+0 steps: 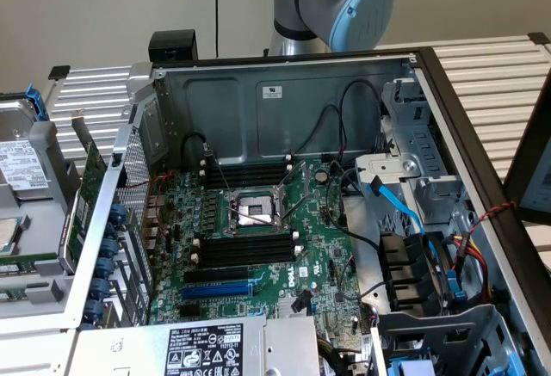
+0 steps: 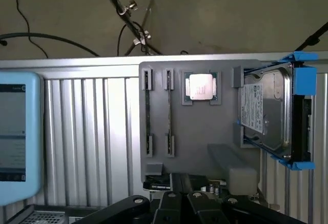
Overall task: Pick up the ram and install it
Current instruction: 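Reach for the ram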
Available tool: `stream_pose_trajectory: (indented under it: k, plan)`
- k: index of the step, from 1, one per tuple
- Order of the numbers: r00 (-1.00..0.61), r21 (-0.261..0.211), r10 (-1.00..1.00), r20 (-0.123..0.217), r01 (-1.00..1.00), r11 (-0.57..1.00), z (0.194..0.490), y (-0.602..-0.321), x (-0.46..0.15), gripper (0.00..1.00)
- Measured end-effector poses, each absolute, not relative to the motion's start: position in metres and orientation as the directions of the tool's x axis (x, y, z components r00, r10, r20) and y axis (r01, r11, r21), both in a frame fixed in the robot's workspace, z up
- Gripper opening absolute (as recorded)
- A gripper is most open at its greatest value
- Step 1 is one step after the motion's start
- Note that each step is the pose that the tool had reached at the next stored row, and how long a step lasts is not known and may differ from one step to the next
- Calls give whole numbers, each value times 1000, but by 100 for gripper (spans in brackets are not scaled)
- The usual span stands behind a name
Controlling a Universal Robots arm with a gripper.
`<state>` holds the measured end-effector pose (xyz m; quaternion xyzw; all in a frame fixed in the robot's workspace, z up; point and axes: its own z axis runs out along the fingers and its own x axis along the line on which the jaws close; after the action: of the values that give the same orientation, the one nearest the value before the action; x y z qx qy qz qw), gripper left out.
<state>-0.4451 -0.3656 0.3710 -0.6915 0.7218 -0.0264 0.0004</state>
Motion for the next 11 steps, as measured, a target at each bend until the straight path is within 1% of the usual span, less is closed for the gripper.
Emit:
stream_pose_trajectory:
  k: [5,11]
  plan:
    - [-51,-39,-998,35,-998,49,370,-366,-445,11]
    - [-79,-40,-996,30,-996,77,361,-366,-447,11]
